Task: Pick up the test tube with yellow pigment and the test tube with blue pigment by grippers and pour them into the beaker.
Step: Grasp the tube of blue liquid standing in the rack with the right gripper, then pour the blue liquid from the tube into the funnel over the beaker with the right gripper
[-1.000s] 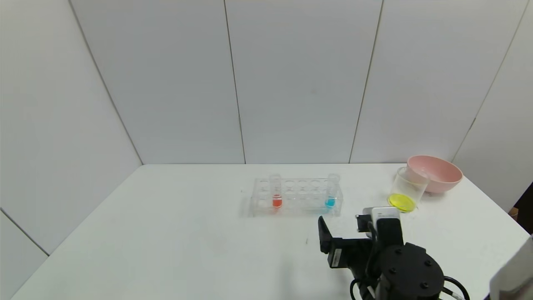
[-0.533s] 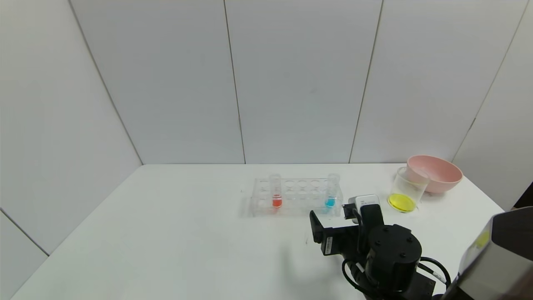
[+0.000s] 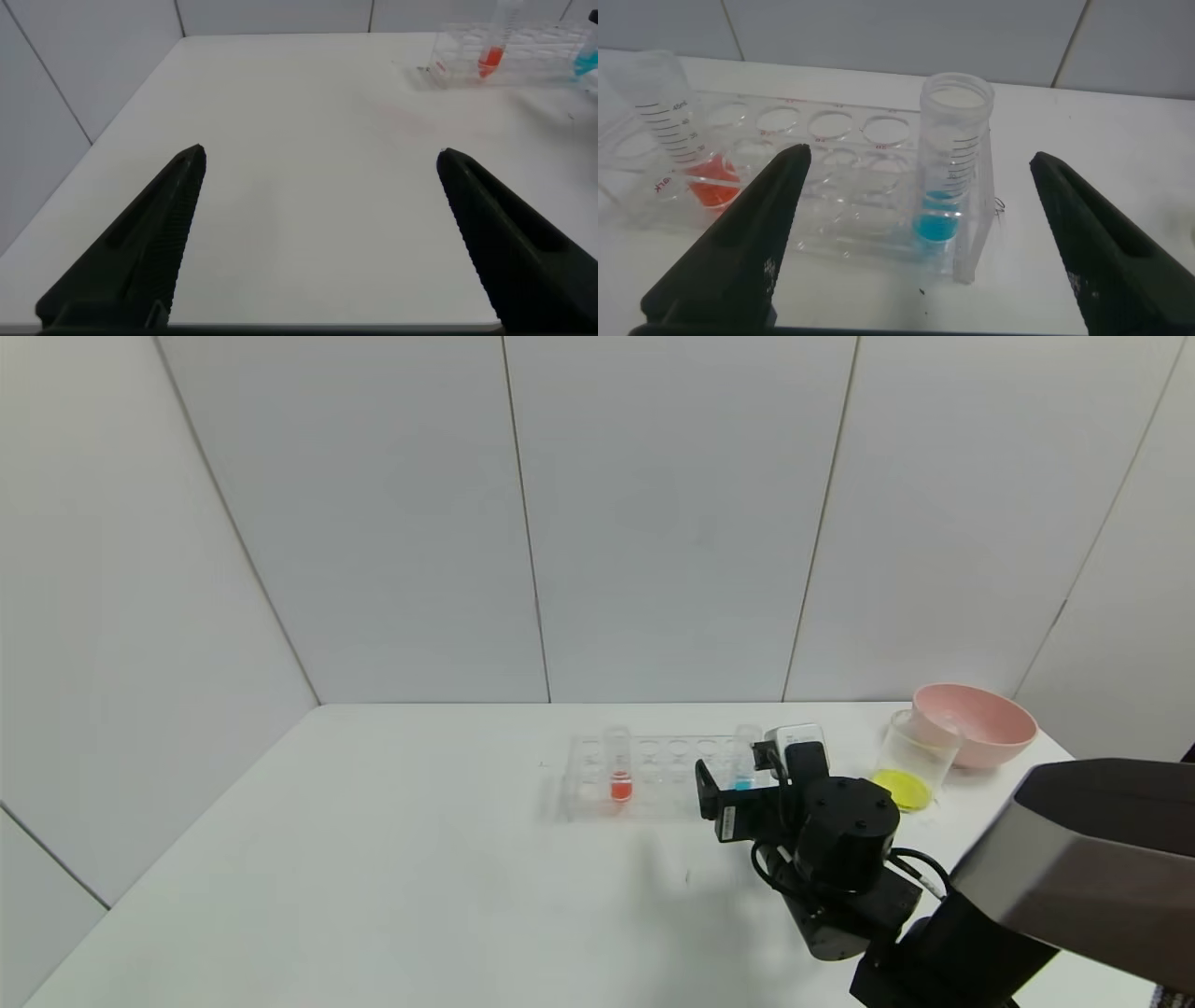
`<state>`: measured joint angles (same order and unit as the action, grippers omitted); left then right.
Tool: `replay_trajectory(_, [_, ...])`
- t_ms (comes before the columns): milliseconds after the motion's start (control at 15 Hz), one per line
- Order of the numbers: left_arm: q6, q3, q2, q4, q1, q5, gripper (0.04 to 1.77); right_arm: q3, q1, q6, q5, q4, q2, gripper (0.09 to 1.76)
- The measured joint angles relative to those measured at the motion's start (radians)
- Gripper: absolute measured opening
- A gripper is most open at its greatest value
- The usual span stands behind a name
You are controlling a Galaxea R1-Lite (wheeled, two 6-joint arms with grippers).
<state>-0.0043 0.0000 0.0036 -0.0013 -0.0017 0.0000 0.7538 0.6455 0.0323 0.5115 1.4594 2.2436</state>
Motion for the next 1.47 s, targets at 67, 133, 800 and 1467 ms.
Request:
replay_trajectory(67, [0.0, 0.0, 0.0, 0.0, 0.0, 0.0, 1.76, 0.027, -0.008, -0.005, -0.012, -0.012, 0.015, 1.7])
replay_trajectory(133, [0.0, 0.0, 0.0, 0.0, 0.0, 0.0, 1.76, 0.05, -0.013, -0.007, -0.016, -0.029, 0.027, 1.7])
replay_trajectory(800, [0.0, 0.0, 0.0, 0.0, 0.0, 0.0, 1.76, 0.111, -0.071, -0.008, -0.074, -0.053, 0.053, 1.39])
replay_trajectory(1467, [0.0, 0.0, 0.0, 0.0, 0.0, 0.0, 1.76, 0.1, -0.072, -0.008, -0.076, -0.053, 0.045, 0.49])
